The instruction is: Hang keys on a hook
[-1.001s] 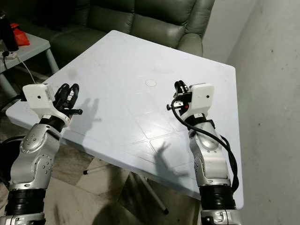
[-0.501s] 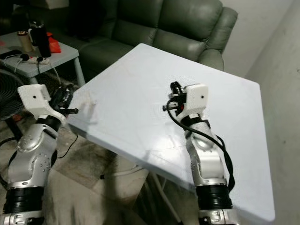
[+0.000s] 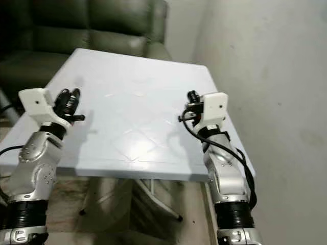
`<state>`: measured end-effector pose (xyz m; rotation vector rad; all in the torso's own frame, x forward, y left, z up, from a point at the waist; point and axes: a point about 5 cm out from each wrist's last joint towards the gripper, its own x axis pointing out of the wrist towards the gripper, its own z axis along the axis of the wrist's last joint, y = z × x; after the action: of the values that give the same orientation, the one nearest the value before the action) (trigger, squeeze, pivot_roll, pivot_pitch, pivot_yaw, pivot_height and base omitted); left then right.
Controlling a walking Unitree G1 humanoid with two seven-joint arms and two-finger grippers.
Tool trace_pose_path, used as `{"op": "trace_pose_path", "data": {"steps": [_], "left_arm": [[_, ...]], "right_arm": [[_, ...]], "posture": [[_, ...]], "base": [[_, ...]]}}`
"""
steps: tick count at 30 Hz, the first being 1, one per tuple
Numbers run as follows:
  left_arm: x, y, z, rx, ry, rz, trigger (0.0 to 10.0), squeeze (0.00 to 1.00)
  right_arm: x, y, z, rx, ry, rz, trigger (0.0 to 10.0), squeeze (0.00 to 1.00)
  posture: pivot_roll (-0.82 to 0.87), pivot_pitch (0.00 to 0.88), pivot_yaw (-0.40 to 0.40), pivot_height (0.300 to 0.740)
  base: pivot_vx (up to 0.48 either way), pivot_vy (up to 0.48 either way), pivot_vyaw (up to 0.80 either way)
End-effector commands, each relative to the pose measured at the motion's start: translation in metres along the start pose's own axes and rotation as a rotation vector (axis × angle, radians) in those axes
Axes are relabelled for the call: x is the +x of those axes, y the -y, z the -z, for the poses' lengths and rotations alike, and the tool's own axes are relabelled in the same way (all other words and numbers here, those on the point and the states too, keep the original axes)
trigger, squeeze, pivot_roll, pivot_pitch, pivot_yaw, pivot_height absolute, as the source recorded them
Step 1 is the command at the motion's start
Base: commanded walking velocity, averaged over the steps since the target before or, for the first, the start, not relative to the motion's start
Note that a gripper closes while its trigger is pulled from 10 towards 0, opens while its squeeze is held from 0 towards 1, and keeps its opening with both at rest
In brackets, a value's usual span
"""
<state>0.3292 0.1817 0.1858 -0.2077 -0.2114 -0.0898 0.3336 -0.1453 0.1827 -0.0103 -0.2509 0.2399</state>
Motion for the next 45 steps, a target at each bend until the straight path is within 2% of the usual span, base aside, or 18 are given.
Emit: {"op": "trace_pose_path", "data": {"steps": [1, 24, 39, 42, 45], "left_arm": [[0.0016, 0.0032, 0.0002, 0.005, -0.003, 0.012, 10.0, 0.00], [0.0031, 0.0041, 0.0011, 0.009, 0.000, 0.021, 10.0, 0.00], [0.0039, 0.0094, 0.0032, 0.026, 0.005, 0.030, 10.0, 0.00], [0.0033, 0.0093, 0.0009, 0.077, 0.026, 0.046, 10.0, 0.00], [0.0028, 0.0107, 0.0026, 0.063, 0.017, 0.052, 10.0, 0.00]], "right_arm": [[0.0015, 0.0017, -0.0019, -0.003, 0.001, 0.000, 10.0, 0.00], [0.0030, 0.0011, -0.0010, -0.012, -0.004, -0.018, 10.0, 0.00], [0.0024, 0.0015, -0.0012, -0.025, -0.006, -0.018, 10.0, 0.00], [0.0023, 0.0007, -0.0013, -0.026, -0.006, -0.020, 10.0, 0.00], [0.0019, 0.0004, -0.0007, -0.029, -0.008, -0.022, 10.0, 0.00]], "posture": [[0.00, 0.002, -0.115, 0.740], [0.00, 0.000, -0.122, 0.740], [-0.01, 0.000, -0.126, 0.740], [-0.01, 0.000, -0.125, 0.740], [-0.01, 0.000, -0.125, 0.740]], "base": [[0.000, 0.439, -0.74], [0.000, 0.434, -0.74], [0.000, 0.000, -0.74], [0.000, 0.000, -0.74], [0.000, 0.000, -0.74]]}}
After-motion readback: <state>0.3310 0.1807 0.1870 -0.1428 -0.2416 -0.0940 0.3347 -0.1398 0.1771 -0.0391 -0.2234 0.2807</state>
